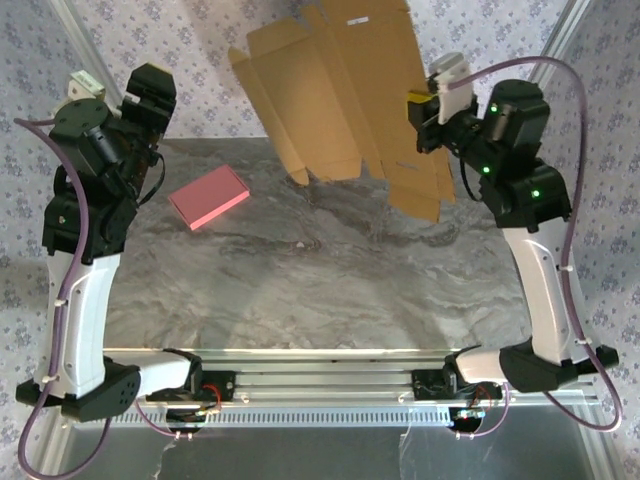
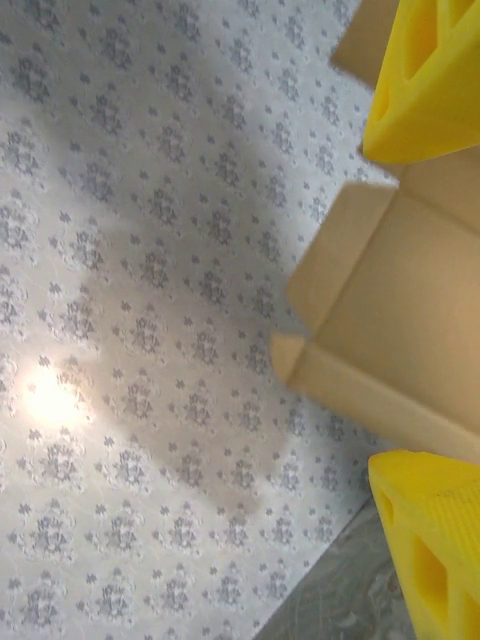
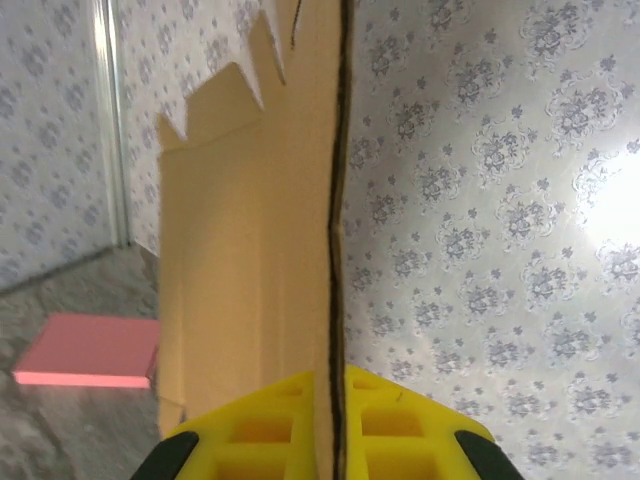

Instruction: Fold the paper box

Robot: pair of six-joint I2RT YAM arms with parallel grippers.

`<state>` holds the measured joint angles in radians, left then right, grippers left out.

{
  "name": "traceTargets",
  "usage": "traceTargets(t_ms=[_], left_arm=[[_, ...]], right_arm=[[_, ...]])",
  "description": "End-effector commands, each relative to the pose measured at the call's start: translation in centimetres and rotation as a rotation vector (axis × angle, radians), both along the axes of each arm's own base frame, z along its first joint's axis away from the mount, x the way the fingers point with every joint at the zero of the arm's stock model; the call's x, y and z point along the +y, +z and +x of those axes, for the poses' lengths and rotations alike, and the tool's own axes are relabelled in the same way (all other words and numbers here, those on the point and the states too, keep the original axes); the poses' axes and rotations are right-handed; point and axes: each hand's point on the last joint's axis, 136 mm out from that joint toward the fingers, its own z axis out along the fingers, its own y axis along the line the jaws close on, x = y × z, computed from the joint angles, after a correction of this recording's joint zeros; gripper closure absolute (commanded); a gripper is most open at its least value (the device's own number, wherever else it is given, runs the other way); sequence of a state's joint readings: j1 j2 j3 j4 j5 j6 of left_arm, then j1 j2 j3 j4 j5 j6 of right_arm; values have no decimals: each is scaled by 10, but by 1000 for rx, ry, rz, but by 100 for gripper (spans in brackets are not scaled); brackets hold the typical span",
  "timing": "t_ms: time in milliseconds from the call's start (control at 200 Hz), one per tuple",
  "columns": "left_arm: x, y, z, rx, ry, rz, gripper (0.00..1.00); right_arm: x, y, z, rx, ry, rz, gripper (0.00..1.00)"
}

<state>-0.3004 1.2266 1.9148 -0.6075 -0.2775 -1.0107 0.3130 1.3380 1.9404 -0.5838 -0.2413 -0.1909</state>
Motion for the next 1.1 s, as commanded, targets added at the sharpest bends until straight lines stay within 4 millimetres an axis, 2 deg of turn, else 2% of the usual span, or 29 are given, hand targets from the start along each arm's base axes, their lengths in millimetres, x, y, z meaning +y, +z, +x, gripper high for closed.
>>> traceTargets(t_ms=[0,80,85,165,215,230,245,260,290,430,490,565,665,800,959,1094], left_arm=[[7,-16,2,62,15,25,26],[8,-36,9,134,10,19,26],[8,-38,9,137,8,18,26],[3,-59,19,198,-18,2,26],[-4,-72,24,233,-53,1,26],[-6,-77,27,247,-60,0,26],[-8,-82,29,261,-67,0,26],[-11,-87,30,273,-81,-2,26],[-16,-97,34,300,-101,-5,26],[-37,-150,43,445,-201,-15,27],[-42,-171,43,498,-224,-18,27],[-45,-189,41,535,-242,-15,27],[-46,-205,39,570,-255,-1,27],[-51,-219,38,603,-288,12,27],[-56,-231,38,634,-324,33,28],[-56,-241,35,662,-332,60,29]], right_arm=[[3,2,-5,106,109,163,100],[-9,-29,21,211,31,188,100],[-11,-38,25,241,12,182,100],[-23,-89,51,373,-90,162,100],[-33,-128,71,483,-169,146,100],[-34,-134,74,499,-178,144,100],[-35,-150,80,540,-195,135,100],[-36,-155,82,554,-203,132,100],[-39,-178,92,604,-235,109,100],[-53,-243,122,770,-335,-2,100],[-68,-256,136,823,-374,-7,100],[-81,-269,147,885,-404,-41,100],[-87,-288,154,936,-412,-143,100],[-85,-310,156,949,-416,-284,100],[-59,-323,159,937,-330,-360,100],[-13,-325,150,951,-134,-302,100]])
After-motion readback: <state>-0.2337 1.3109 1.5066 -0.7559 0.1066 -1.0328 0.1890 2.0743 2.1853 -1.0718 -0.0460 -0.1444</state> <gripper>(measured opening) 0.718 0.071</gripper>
